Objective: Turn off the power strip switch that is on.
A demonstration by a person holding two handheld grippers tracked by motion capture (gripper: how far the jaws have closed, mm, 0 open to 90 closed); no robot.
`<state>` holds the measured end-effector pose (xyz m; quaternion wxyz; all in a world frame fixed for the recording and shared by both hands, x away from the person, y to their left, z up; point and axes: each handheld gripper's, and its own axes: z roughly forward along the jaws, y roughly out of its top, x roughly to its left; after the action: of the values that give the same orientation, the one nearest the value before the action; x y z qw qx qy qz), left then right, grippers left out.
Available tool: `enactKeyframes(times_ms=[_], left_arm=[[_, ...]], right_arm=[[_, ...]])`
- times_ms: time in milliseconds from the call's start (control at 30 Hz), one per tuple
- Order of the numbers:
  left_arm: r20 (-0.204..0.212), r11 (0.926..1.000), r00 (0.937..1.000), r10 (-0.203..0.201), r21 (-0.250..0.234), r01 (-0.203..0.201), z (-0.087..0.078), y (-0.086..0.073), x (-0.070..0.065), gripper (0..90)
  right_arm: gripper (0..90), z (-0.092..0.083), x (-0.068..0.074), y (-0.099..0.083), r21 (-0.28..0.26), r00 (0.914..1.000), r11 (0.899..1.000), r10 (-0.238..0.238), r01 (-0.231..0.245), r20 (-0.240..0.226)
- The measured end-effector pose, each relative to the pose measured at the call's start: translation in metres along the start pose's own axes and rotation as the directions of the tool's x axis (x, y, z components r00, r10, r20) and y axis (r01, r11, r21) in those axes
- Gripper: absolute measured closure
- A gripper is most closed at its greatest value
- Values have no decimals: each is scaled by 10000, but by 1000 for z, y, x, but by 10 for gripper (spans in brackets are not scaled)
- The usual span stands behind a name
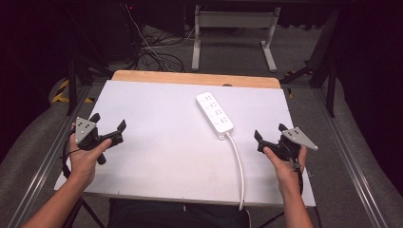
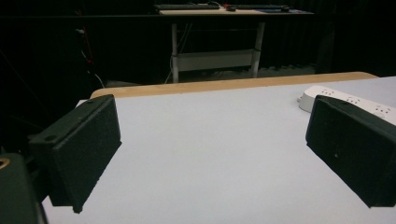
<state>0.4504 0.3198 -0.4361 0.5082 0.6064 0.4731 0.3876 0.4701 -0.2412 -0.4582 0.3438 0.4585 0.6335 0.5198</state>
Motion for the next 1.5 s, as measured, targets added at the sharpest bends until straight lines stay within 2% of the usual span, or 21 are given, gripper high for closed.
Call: enactKeyframes(times_ms=[567,667,900,1167,1267,1500], left_arm=[[-21,10000,10000,-32,60,32,3,0,0,40],[44,9999,9999,101,44,-101,2,0,-1,41],[55,10000,10000,-55,31,54,2,0,0,43],[96,10000,9999,48,-28,-47,1,0,-1,44],[86,10000,10000,-29,-22,29,2,0,0,45],[106,10000,9999,79,23,-79,1,0,0,48]], right_arm=[[43,2,0,0,1,10000,10000,-61,61,-49],[45,1,0,0,-59,10000,10000,-58,57,-48],[48,3,1,0,-1,9999,9999,-120,120,-56],[44,3,4,5,-65,9987,9987,-500,499,-115],[45,6,6,8,-108,9977,9977,-669,667,-125],[56,11,6,16,-401,9983,9975,-586,583,-72]])
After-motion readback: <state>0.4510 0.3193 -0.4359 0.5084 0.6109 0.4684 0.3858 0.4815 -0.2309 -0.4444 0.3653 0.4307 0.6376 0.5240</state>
